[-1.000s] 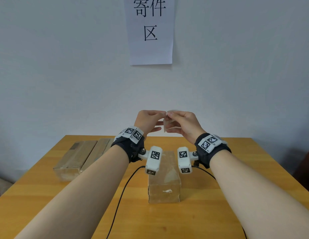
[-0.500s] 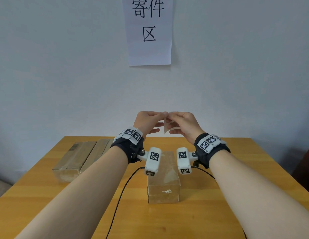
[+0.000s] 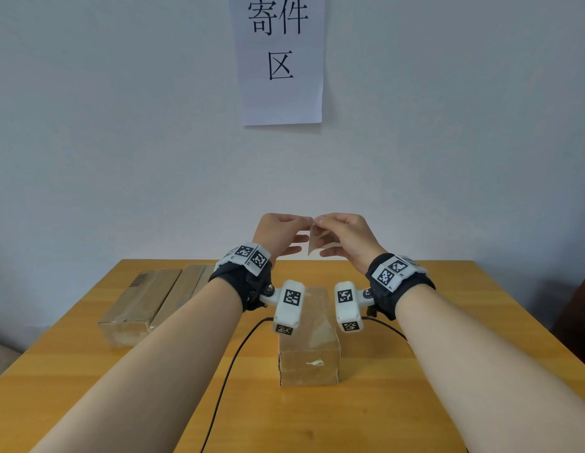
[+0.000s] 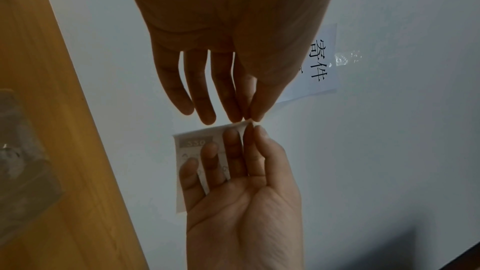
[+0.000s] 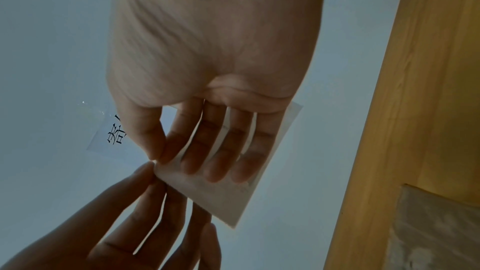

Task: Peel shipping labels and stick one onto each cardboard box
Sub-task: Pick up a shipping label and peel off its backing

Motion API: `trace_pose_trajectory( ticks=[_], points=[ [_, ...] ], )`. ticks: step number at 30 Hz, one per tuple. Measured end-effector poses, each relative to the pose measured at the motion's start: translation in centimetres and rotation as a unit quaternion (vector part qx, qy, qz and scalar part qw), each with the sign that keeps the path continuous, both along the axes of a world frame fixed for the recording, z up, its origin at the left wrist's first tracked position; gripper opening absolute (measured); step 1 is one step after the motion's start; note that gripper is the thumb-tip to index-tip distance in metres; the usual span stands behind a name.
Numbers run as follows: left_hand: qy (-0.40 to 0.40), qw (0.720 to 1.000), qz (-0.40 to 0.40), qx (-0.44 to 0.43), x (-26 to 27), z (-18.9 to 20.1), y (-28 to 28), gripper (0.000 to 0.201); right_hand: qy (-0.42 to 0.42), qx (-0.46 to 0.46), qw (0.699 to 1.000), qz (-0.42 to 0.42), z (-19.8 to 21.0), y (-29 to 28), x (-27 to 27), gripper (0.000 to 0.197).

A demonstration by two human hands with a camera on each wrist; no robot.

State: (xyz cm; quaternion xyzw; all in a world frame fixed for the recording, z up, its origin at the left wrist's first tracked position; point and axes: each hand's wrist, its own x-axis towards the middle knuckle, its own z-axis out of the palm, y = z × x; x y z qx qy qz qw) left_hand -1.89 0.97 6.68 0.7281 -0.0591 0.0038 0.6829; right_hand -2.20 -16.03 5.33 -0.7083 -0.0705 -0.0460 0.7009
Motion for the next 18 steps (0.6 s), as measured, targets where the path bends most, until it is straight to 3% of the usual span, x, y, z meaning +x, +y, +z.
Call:
trace_pose_trajectory(
  ticks=[8, 18],
  points=[
    [0.005, 1.0, 0.009, 0.007, 0.06, -0.15, 0.05, 0.02, 0.013, -0.019, 1.0, 0.002, -0.03, 0.15, 0.0, 0.036],
    [0.013, 1.0, 0.021, -0.003, 0.2, -0.43, 0.4, 0.021, -0.003, -0.007, 1.0, -0.01, -0.11, 0.1, -0.05, 0.022]
  ],
)
